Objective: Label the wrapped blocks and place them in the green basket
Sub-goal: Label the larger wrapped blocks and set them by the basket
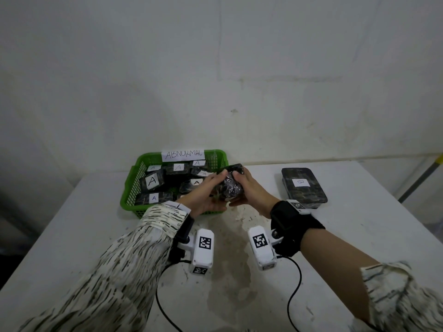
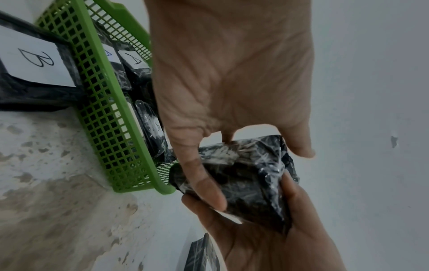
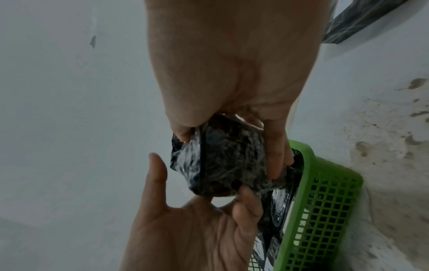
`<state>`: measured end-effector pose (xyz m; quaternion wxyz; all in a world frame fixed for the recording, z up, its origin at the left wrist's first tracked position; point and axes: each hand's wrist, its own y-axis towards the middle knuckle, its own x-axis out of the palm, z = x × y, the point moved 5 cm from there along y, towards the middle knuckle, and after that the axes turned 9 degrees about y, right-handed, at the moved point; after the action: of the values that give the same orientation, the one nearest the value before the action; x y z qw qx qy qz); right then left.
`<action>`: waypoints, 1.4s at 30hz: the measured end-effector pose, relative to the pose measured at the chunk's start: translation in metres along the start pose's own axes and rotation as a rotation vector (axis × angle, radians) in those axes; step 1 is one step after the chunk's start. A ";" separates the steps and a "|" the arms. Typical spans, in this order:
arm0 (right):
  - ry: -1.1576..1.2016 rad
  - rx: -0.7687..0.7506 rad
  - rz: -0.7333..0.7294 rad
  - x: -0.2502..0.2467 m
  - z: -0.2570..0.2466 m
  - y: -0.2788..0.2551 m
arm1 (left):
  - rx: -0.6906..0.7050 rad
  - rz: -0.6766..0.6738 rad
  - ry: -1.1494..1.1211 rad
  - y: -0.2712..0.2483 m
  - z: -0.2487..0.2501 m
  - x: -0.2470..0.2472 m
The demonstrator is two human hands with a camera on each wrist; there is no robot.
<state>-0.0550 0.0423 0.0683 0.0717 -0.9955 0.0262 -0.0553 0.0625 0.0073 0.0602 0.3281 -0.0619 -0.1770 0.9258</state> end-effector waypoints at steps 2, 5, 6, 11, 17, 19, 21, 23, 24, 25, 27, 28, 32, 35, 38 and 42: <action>-0.016 -0.019 0.010 0.000 -0.002 0.000 | 0.024 0.024 0.006 0.002 0.002 0.000; -0.030 0.010 -0.003 0.000 -0.001 -0.001 | 0.021 0.079 0.043 0.004 0.003 -0.003; -0.040 0.025 -0.017 0.001 0.000 -0.002 | 0.022 0.107 0.067 0.005 0.003 -0.004; -0.097 0.026 -0.125 0.005 -0.001 -0.004 | 0.047 0.250 0.073 0.007 0.006 -0.011; -0.170 -0.070 0.071 -0.001 -0.002 0.002 | 0.046 0.240 0.123 -0.001 0.003 -0.013; -0.109 -0.052 0.196 -0.013 -0.002 0.006 | 0.027 0.217 0.201 -0.004 0.003 -0.019; -0.071 -0.008 0.244 -0.022 0.001 0.010 | 0.044 0.164 0.287 -0.005 0.003 -0.023; -0.046 0.017 0.299 -0.030 0.004 0.014 | 0.106 0.107 0.361 -0.005 0.003 -0.022; -0.038 0.014 0.345 -0.034 0.004 0.016 | 0.129 0.104 0.366 -0.007 0.004 -0.021; -0.035 0.012 0.389 -0.039 0.005 0.019 | 0.148 0.120 0.359 -0.007 0.004 -0.022; -0.035 0.055 0.416 -0.045 0.010 0.023 | 0.177 0.137 0.343 -0.010 0.007 -0.022; -0.002 0.082 0.394 -0.046 0.014 0.025 | 0.176 0.126 0.331 -0.011 0.008 -0.021; 0.220 0.192 0.351 -0.043 0.026 0.020 | 0.182 -0.017 0.114 -0.011 0.010 -0.013; 0.261 0.189 0.310 -0.038 0.025 0.019 | 0.198 0.007 0.094 -0.009 0.014 -0.011; 0.313 0.177 0.263 -0.033 0.024 0.018 | 0.156 0.038 0.112 -0.006 0.014 -0.009; 0.316 0.138 0.171 -0.024 0.013 0.010 | 0.117 0.036 0.036 -0.004 0.011 -0.010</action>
<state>-0.0779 0.0357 0.0516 0.1391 -0.9614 0.1178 -0.2063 0.0700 0.0011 0.0716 0.3178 -0.0626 -0.1156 0.9390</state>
